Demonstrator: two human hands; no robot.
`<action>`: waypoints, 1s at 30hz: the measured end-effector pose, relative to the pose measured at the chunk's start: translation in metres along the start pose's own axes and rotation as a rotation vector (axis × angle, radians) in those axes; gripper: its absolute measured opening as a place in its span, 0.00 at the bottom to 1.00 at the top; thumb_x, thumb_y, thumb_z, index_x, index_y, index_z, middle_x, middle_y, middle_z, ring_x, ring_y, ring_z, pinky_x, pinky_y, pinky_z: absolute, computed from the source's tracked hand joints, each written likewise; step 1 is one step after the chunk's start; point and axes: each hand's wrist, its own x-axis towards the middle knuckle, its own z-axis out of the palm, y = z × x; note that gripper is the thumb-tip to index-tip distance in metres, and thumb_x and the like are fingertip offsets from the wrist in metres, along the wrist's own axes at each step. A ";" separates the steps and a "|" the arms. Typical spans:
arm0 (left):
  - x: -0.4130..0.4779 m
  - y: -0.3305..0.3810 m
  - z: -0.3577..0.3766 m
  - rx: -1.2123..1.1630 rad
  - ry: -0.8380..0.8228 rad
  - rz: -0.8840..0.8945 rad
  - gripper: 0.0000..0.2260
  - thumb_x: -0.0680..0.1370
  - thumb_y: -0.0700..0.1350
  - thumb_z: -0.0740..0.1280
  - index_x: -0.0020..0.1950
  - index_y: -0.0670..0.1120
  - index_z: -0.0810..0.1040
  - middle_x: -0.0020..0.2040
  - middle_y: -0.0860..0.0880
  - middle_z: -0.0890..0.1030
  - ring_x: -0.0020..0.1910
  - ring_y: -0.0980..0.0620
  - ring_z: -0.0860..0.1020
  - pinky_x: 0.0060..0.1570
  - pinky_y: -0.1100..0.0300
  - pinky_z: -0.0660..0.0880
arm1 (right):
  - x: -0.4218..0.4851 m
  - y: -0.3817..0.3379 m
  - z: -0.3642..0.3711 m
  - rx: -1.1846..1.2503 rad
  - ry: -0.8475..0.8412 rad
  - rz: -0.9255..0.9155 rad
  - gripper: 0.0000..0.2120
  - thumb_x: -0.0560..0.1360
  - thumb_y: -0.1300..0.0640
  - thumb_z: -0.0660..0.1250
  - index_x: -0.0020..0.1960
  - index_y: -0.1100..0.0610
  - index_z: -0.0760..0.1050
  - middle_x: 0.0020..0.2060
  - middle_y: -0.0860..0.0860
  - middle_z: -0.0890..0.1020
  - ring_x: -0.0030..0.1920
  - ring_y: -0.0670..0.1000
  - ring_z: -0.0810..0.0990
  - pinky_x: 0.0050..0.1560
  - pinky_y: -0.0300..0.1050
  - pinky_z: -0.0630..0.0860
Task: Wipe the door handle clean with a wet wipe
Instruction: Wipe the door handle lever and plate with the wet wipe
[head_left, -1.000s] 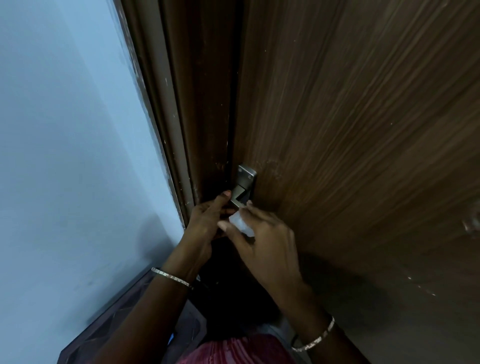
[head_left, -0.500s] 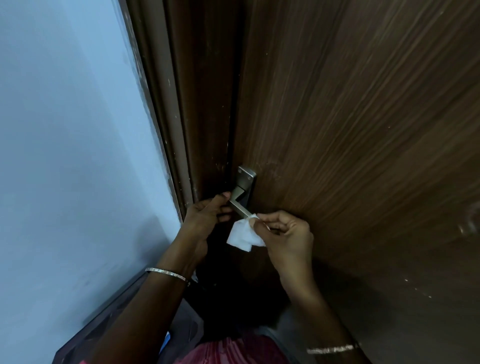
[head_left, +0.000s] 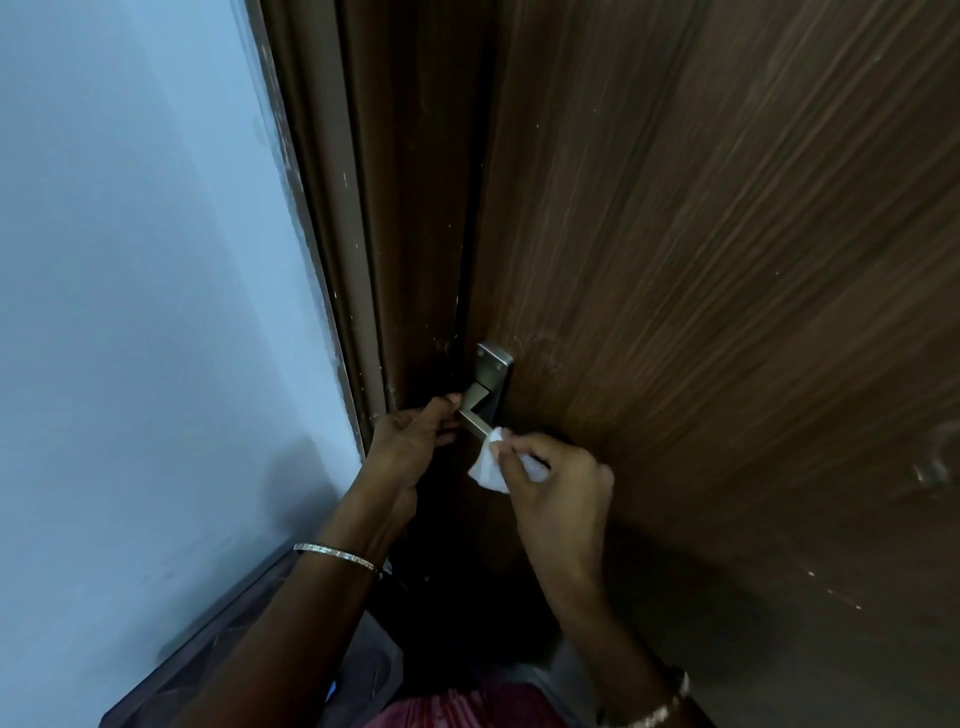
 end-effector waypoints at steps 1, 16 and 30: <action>0.001 0.000 0.000 0.005 0.004 0.006 0.09 0.74 0.49 0.74 0.39 0.44 0.86 0.39 0.47 0.87 0.42 0.51 0.85 0.40 0.61 0.79 | -0.005 -0.002 -0.006 -0.120 0.085 -0.142 0.07 0.73 0.60 0.75 0.50 0.53 0.85 0.45 0.46 0.88 0.42 0.38 0.83 0.46 0.45 0.85; 0.002 -0.001 -0.001 -0.001 -0.009 0.062 0.11 0.74 0.48 0.74 0.32 0.47 0.87 0.36 0.50 0.87 0.43 0.51 0.84 0.46 0.60 0.78 | 0.056 0.002 -0.002 -0.668 0.485 -0.949 0.15 0.83 0.62 0.60 0.51 0.61 0.86 0.48 0.54 0.88 0.46 0.53 0.84 0.41 0.48 0.74; 0.009 -0.007 -0.003 -0.011 0.002 0.086 0.11 0.73 0.49 0.75 0.32 0.48 0.87 0.34 0.51 0.86 0.43 0.51 0.84 0.49 0.58 0.79 | 0.090 -0.035 -0.013 -0.656 0.770 -0.949 0.09 0.80 0.57 0.69 0.45 0.52 0.87 0.45 0.46 0.88 0.41 0.48 0.84 0.46 0.47 0.69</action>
